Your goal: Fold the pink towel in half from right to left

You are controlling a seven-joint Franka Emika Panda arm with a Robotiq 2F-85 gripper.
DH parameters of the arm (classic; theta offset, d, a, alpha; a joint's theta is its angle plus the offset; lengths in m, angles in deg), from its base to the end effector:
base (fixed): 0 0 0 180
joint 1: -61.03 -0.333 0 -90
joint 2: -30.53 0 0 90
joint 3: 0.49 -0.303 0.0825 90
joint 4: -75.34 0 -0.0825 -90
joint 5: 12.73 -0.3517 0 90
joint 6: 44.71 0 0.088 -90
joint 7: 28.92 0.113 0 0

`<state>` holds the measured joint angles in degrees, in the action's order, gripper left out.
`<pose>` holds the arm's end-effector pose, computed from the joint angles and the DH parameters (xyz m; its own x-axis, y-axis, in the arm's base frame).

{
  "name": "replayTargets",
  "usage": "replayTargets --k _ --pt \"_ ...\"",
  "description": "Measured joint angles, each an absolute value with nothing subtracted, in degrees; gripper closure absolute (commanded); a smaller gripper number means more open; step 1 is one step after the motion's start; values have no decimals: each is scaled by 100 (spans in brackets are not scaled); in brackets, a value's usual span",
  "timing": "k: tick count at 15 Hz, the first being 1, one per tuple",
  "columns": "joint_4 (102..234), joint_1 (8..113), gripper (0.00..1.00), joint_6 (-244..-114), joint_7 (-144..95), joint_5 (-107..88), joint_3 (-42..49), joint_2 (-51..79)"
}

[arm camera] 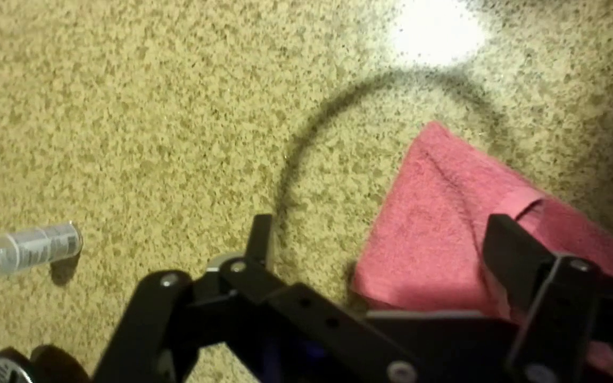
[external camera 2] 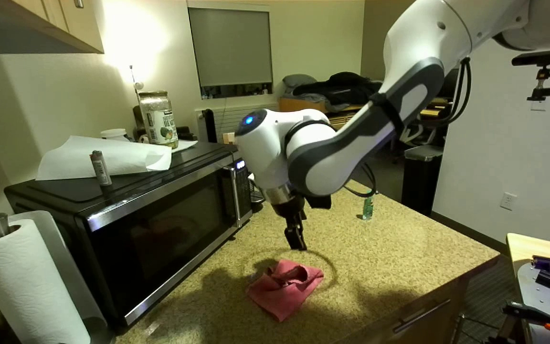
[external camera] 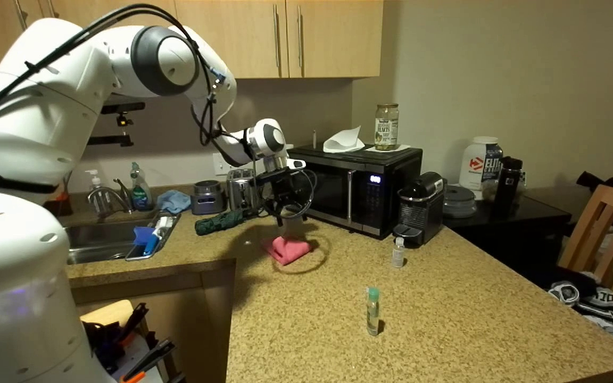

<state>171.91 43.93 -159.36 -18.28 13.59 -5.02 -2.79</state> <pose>0.5864 0.1962 0.2514 0.9005 0.3716 -0.2258 0.4309 -0.8321 0.3491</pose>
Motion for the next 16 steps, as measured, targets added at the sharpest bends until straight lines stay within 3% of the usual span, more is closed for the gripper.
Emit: replayTargets --k 8,16 --pt "17580 5635 0 -15934 -2529 -991 -496 372" --pt "17622 6175 0 -15929 -3956 -2660 -635 494"
